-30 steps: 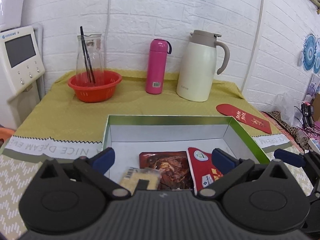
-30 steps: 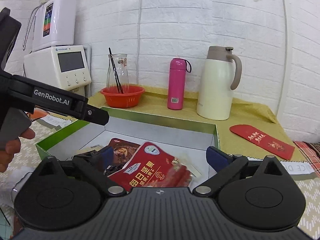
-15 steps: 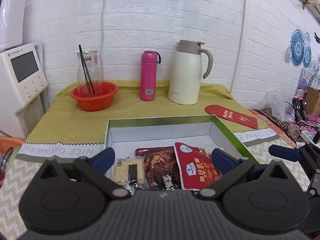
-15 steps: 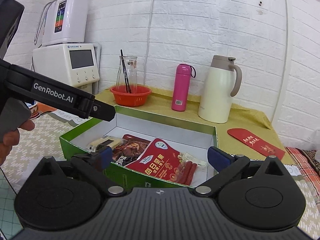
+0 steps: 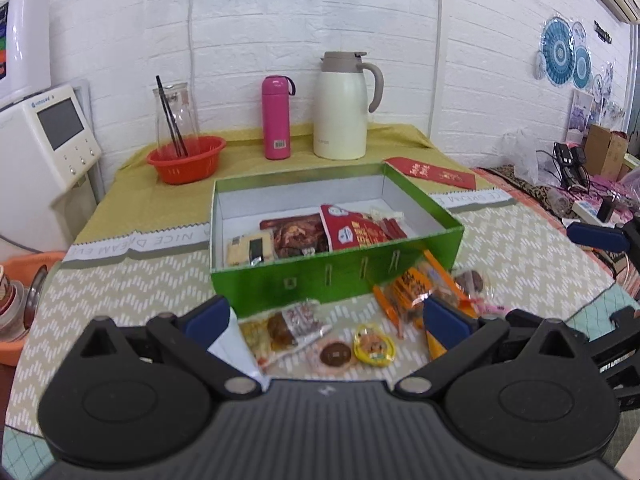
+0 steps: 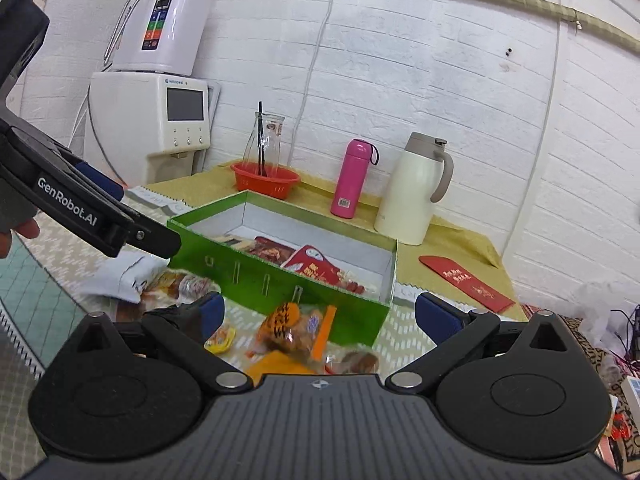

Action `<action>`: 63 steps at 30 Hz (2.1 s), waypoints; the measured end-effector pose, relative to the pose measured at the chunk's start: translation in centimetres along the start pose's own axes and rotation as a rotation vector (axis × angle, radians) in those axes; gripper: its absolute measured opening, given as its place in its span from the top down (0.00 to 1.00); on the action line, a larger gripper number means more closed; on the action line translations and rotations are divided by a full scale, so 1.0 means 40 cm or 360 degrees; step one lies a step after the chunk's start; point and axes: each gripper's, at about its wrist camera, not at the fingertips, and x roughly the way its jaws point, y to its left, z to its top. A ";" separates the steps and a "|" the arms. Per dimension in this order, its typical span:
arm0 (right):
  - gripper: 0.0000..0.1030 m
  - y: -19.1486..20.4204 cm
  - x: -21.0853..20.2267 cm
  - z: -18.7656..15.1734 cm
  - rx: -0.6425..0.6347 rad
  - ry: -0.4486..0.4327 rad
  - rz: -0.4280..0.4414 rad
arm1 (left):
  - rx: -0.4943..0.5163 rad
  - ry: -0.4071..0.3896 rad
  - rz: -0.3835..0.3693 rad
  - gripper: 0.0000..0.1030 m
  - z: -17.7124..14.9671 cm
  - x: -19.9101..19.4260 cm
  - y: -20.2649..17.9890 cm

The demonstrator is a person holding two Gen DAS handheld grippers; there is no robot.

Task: Organize snacks
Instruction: 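Move the right gripper to the pink-striped nut bag and grasp it, then carry the nut bag with the right gripper into the green box and release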

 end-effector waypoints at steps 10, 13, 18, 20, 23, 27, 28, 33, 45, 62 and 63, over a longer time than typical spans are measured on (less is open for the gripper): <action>0.00 0.009 -0.027 -0.163 0.0344 0.0305 -0.0057 | -0.0264 0.0189 -0.0052 0.00 -0.224 -0.041 0.010; 0.00 0.010 0.001 -0.155 0.0415 0.0338 -0.0078 | -0.0300 0.0211 -0.0012 0.00 -0.250 -0.055 0.024; 0.00 0.003 0.056 -0.133 0.0490 0.0321 -0.0190 | -0.0354 0.0228 0.0014 0.00 -0.268 -0.061 0.051; 0.00 -0.004 0.087 -0.132 0.0494 0.0352 -0.0260 | -0.0365 0.0234 0.0021 0.00 -0.270 -0.060 0.059; 0.00 -0.024 0.099 -0.157 0.0588 0.0379 -0.0194 | -0.0369 0.0226 0.0003 0.00 -0.273 -0.062 0.062; 0.04 -0.025 0.047 -0.183 0.0546 0.0363 -0.0080 | -0.0371 0.0248 -0.0048 0.00 -0.269 -0.045 0.055; 0.06 -0.026 0.030 -0.188 0.0533 0.0357 -0.0028 | -0.0367 0.0252 -0.0069 0.00 -0.267 -0.039 0.050; 0.18 0.002 -0.023 -0.199 0.0404 0.0363 0.0176 | -0.0355 0.0271 -0.0210 0.00 -0.249 -0.009 0.016; 0.01 0.001 -0.044 -0.220 0.0488 0.0372 0.0181 | -0.0179 0.0225 -0.0599 0.00 -0.132 0.070 -0.125; 0.24 -0.015 -0.034 -0.228 0.0637 0.0314 0.0197 | -0.0099 0.0375 -0.0774 0.67 -0.126 0.179 -0.219; 0.28 -0.013 -0.036 -0.227 0.0636 0.0314 0.0190 | -0.0102 0.0373 -0.0781 0.68 -0.126 0.176 -0.219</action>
